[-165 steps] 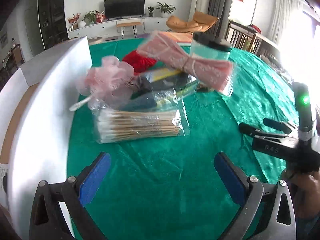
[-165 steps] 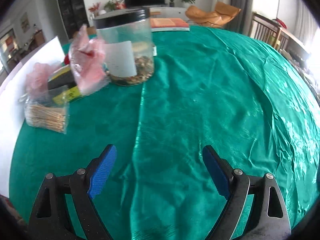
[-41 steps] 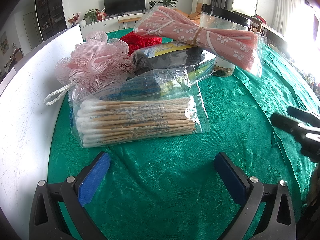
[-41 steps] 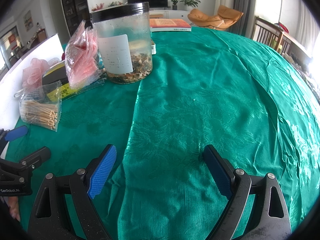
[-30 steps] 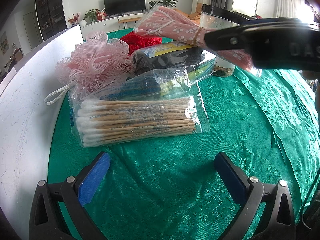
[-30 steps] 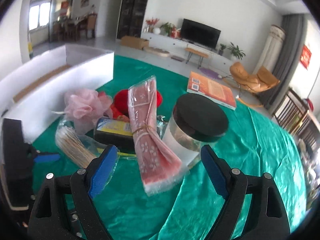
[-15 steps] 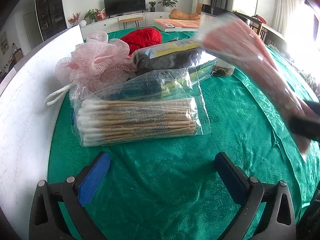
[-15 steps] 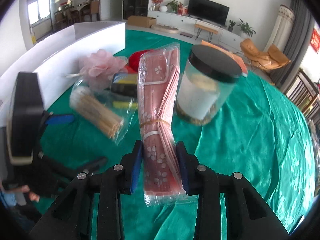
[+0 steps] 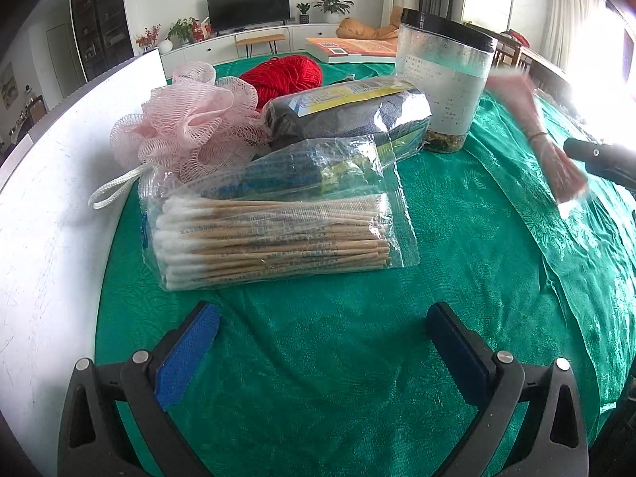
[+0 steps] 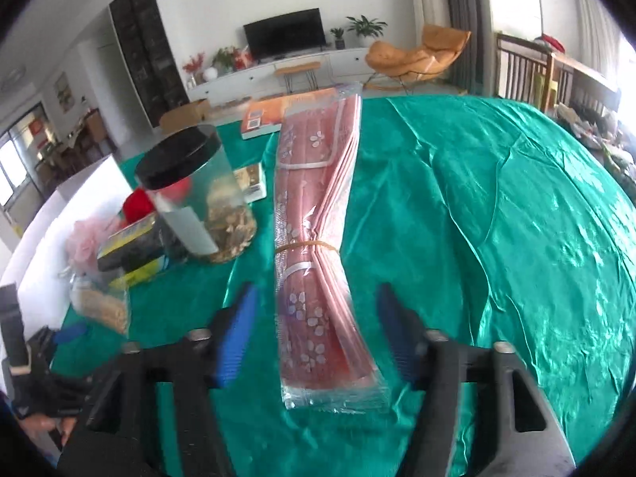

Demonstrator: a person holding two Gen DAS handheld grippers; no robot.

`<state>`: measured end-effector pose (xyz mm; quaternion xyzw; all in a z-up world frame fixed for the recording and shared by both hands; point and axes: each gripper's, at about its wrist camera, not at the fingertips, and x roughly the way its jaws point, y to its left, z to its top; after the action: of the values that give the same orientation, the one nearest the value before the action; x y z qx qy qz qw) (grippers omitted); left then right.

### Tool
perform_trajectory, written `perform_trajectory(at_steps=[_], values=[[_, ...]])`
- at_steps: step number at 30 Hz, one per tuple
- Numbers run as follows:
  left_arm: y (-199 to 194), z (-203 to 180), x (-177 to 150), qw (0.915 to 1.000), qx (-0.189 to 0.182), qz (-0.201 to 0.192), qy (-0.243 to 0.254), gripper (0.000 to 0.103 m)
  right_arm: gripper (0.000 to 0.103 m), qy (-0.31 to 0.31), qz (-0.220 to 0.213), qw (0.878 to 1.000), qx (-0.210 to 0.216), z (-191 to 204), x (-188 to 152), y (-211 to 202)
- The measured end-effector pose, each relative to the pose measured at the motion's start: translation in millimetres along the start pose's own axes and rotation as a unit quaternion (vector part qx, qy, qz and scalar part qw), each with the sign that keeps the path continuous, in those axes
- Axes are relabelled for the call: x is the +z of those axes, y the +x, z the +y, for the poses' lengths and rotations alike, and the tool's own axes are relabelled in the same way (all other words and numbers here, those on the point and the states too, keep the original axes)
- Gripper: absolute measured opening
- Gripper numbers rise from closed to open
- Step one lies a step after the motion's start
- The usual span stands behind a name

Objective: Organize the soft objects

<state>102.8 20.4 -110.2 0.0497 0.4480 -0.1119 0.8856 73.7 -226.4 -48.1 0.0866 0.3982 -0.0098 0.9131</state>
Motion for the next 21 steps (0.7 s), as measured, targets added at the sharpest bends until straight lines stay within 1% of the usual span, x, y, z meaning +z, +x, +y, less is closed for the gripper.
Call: perform_trajectory(at_steps=[1,3,5,6,7,9,12,21], values=[[0.1,-0.2,0.0,1.0,0.0,0.0,0.0,0.103,0.083,0.008,0.005,1.0,-0.009,0.2,-3.9,3.4],[-0.4,-0.1,0.1,1.0,0.0,0.0,0.0,0.103,0.083,0.019,-0.001,1.0,-0.013,3.4,-20.4,3.0],[-0.3,-0.2,0.1,1.0,0.0,0.0,0.0,0.103,0.083,0.006,-0.004,1.0,-0.03,6.7,-43.9,2.1],[-0.3,-0.3,0.1,1.0,0.0,0.0,0.0,0.103,0.083,0.0,0.012,0.999,-0.035,7.5,-51.3,5.9],[-0.2,-0.7,0.1,1.0,0.0,0.0,0.0,0.103,0.083,-0.002,0.033,0.999,-0.039,10.2,-51.8,10.9],[-0.3,-0.5,0.1,1.0,0.0,0.0,0.0,0.103,0.082,-0.023,0.029,0.998,-0.059,17.4,-50.0,9.8],[-0.2,-0.2,0.1,1.0,0.0,0.0,0.0,0.103,0.084,-0.036,0.044,0.996,-0.069,21.9,-50.0,15.1],[-0.1,-0.3,0.2,1.0,0.0,0.0,0.0,0.103,0.087,-0.038,0.045,0.996,-0.063,18.5,-51.7,15.9]])
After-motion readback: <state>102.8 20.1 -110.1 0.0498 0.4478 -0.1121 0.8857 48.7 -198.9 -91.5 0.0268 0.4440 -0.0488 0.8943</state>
